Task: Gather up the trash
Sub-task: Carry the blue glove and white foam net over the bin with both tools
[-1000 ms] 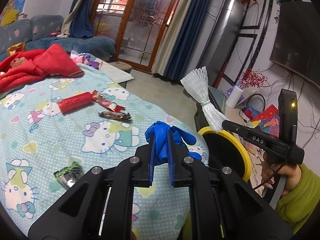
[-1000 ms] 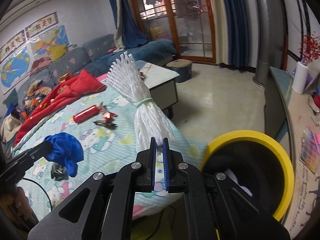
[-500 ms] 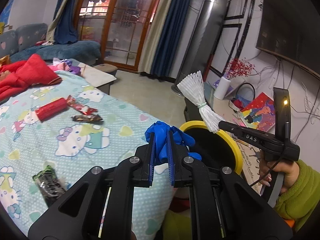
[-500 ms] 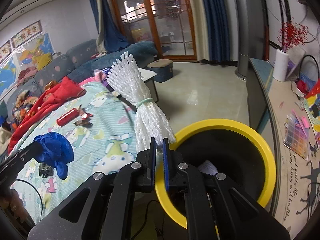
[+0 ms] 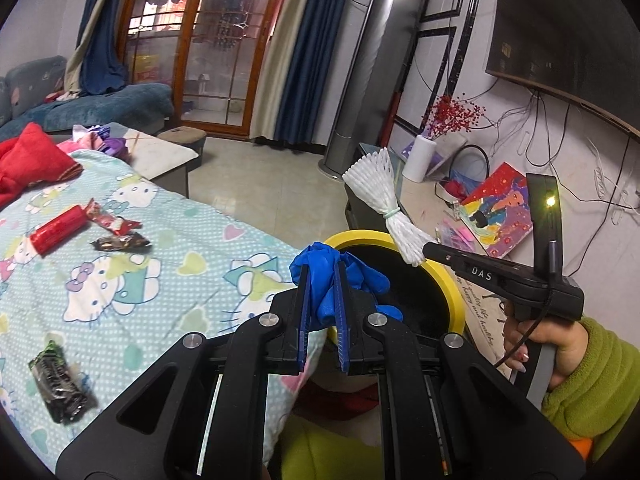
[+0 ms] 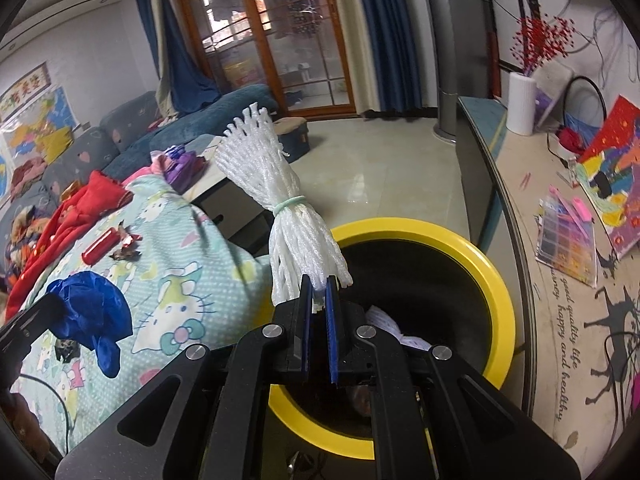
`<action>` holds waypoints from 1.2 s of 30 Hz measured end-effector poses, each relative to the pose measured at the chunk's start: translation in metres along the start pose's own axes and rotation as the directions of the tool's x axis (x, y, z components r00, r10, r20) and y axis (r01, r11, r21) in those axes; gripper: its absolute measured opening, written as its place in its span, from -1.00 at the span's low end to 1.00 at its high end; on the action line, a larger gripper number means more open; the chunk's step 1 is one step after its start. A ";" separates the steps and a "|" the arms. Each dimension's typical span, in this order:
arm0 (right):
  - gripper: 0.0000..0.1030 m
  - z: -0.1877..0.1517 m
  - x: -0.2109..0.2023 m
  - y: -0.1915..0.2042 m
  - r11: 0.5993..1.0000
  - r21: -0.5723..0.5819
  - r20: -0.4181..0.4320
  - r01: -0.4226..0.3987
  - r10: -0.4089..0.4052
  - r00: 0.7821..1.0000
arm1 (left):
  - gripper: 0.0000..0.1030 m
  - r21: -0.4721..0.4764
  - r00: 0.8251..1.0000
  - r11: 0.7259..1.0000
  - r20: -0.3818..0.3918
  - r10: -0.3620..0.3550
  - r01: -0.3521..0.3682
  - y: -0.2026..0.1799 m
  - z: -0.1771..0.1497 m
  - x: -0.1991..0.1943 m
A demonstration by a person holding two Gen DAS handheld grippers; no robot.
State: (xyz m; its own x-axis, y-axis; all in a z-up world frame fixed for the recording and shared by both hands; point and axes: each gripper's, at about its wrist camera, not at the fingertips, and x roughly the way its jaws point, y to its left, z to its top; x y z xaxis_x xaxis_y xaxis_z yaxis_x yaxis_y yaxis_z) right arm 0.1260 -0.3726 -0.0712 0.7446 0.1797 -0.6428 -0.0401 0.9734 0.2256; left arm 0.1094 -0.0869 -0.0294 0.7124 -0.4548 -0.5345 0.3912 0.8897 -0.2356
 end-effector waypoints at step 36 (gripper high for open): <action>-0.86 -0.023 0.030 -0.087 0.971 0.223 -0.139 0.085 -0.054 0.989 | -0.87 0.173 0.984 0.984 -0.176 -0.018 0.049 -0.072 -0.008 0.104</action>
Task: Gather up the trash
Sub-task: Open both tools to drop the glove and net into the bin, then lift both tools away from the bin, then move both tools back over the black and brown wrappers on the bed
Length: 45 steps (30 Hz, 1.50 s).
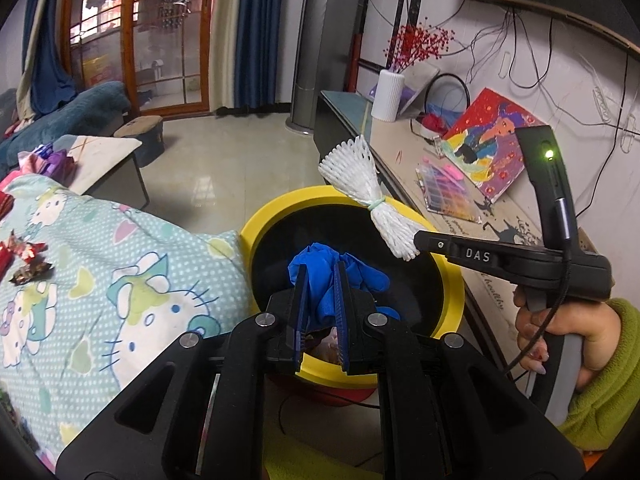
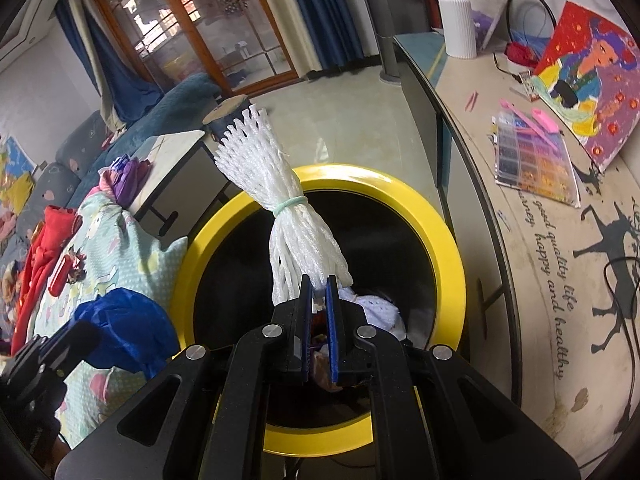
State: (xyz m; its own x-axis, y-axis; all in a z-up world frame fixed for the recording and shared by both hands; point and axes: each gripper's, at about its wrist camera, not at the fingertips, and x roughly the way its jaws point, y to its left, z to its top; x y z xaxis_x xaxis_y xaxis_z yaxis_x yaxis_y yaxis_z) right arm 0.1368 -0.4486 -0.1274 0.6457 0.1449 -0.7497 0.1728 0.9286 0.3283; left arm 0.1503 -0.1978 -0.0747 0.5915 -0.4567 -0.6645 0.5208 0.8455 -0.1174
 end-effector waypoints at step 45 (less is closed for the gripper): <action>0.26 -0.013 -0.062 0.108 0.956 -0.262 0.191 -0.130 0.184 0.964 | 0.79 -0.184 0.946 0.948 0.150 0.288 -0.259 0.051 -0.014 -0.085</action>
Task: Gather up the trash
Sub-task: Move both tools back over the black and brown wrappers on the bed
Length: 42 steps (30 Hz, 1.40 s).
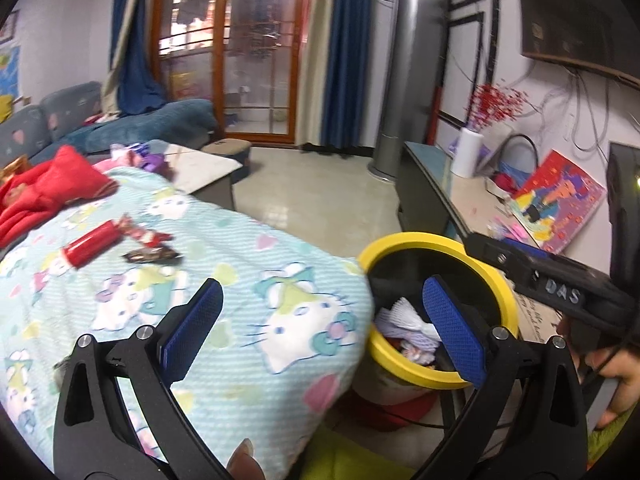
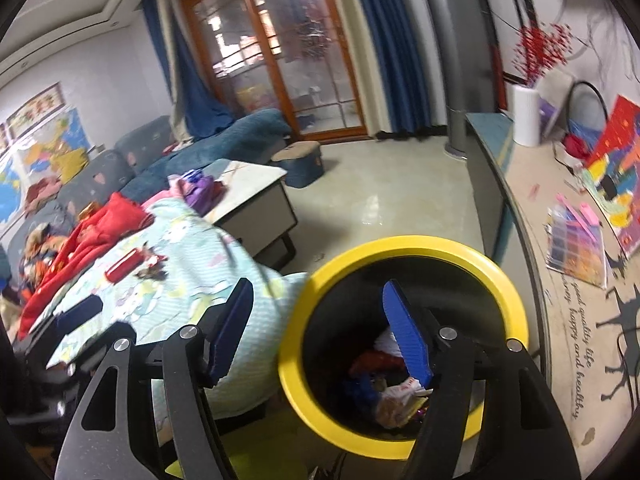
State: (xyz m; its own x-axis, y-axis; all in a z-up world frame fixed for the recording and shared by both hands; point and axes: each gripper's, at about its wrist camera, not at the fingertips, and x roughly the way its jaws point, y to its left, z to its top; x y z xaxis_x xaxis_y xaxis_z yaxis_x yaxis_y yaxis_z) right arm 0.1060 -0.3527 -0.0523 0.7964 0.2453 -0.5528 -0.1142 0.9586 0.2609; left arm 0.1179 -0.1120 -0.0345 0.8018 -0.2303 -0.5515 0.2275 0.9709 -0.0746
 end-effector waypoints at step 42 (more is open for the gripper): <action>0.47 0.013 0.078 0.191 0.876 -0.387 -0.156 -0.288 0.246 0.957 | 0.79 -0.367 0.950 0.876 -0.150 0.276 -0.312 0.183 -0.058 -0.055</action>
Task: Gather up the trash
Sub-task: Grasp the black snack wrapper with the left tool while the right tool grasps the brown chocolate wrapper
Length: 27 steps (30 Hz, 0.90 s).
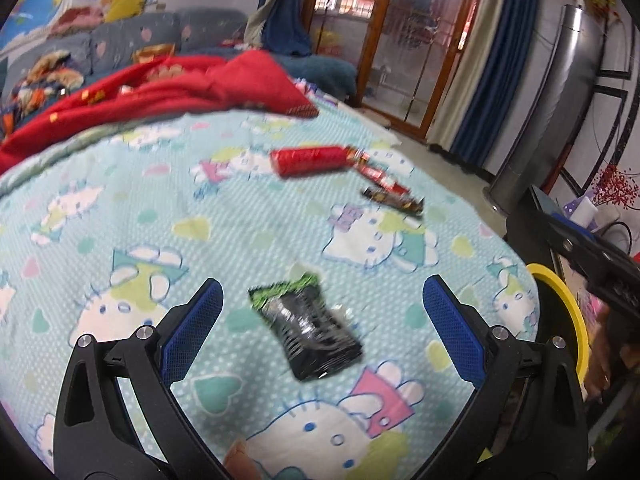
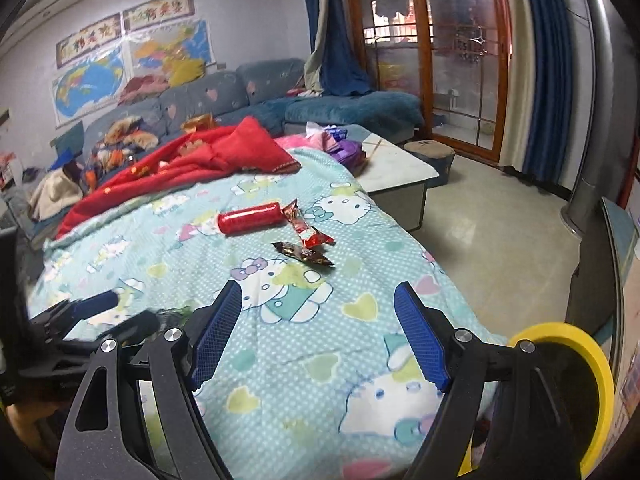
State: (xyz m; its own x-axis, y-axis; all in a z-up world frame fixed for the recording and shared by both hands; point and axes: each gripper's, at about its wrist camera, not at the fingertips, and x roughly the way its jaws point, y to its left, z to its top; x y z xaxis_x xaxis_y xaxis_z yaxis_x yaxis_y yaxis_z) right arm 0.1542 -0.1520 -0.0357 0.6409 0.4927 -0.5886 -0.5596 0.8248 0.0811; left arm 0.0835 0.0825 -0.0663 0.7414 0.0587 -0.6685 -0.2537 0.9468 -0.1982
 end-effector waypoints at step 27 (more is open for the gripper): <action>-0.02 0.017 0.149 0.009 0.993 -0.116 -0.228 0.000 -0.027 0.973 | -0.36 0.023 0.982 0.991 -0.141 -0.127 0.132 -0.005 -0.026 0.037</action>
State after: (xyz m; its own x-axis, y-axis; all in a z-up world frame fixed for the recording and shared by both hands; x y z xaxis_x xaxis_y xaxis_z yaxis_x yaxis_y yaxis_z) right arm 0.2536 -0.0663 -0.1085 0.5193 0.3943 -0.7582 -0.6168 0.7870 -0.0132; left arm 0.0955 0.0720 -0.1088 0.6727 -0.1074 -0.7321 -0.1393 0.9533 -0.2679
